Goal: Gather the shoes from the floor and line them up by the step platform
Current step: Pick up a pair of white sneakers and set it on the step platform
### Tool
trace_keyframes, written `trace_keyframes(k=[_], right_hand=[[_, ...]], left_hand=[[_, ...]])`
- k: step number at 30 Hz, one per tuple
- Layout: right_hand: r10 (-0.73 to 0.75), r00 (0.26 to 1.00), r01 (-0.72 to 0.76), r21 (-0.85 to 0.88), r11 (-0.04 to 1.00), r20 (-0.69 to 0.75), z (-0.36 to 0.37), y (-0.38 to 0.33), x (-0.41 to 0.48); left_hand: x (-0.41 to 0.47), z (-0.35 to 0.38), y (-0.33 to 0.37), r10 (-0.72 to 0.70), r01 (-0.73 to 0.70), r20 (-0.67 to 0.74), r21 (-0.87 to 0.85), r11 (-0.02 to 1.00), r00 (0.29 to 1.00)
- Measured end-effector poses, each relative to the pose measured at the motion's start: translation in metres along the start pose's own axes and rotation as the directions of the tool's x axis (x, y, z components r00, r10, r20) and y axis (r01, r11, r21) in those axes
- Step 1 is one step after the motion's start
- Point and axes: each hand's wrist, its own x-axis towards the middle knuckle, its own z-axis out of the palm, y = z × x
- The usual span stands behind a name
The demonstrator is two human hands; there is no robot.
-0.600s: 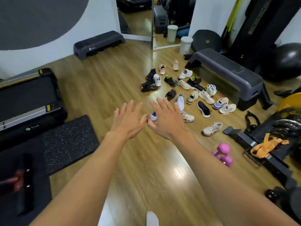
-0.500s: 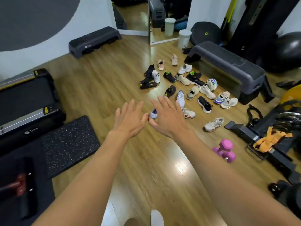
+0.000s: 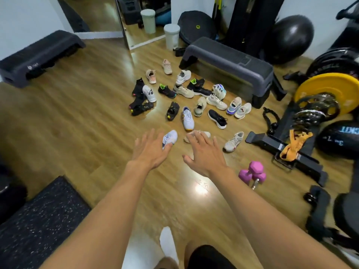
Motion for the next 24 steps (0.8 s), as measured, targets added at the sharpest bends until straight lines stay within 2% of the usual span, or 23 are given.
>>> trace_keyframes(k=[7,14,24], right_hand=[[0.199,0.980,-0.200,0.044,0.979,0.027,0.000,0.051,0.058],[0.310,0.947,-0.316,0.086,0.945,0.079,0.013,0.115,0.134],[0.446,0.875,-0.467,0.087,0.880,0.189,0.065,0.189,0.250]], left_hand=[[0.104,-0.002,0.033,0.201,-0.204,0.086,0.027,0.979,0.976],[0.217,0.007,0.066,0.282,-0.294,0.158,0.060,0.954,0.946],[0.385,0.075,0.098,0.370,-0.401,0.320,0.037,0.915,0.872]])
